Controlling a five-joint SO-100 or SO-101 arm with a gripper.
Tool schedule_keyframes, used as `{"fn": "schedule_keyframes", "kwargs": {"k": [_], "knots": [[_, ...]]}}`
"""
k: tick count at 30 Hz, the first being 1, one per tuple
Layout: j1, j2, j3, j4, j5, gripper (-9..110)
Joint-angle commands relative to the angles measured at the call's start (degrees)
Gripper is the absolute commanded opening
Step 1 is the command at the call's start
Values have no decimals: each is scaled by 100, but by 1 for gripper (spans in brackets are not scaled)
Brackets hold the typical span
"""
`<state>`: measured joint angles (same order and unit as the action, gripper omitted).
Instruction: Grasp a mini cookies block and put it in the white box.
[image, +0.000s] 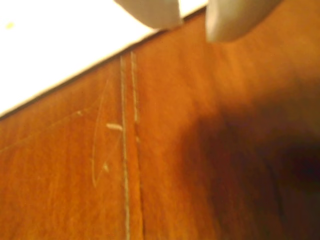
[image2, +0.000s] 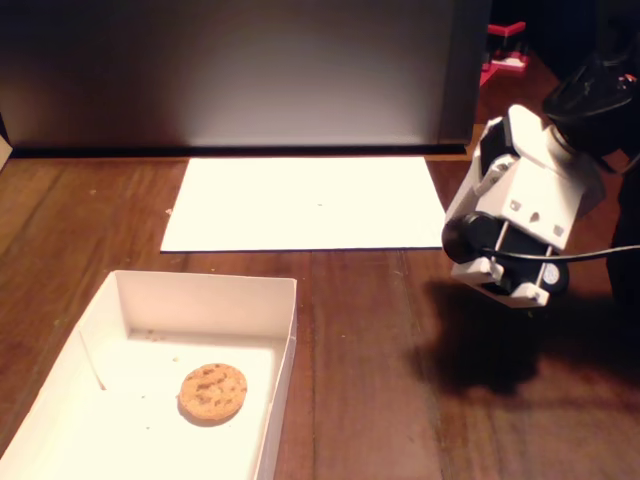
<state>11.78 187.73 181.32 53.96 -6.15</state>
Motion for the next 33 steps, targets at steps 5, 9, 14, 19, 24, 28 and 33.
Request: {"fn": "schedule_keyframes", "kwargs": {"k": [5,9,14,19,24,28,33], "knots": [[53,571,272,185,193,3],[26,571,316,343,571,3],[-105,580,343,580,712,0],[-422,580,272,835,1213,0],[-422,580,246,958,1178,0],[-457,580,229,1063,879,0],[-448,580,185,1222,765,0]]}}
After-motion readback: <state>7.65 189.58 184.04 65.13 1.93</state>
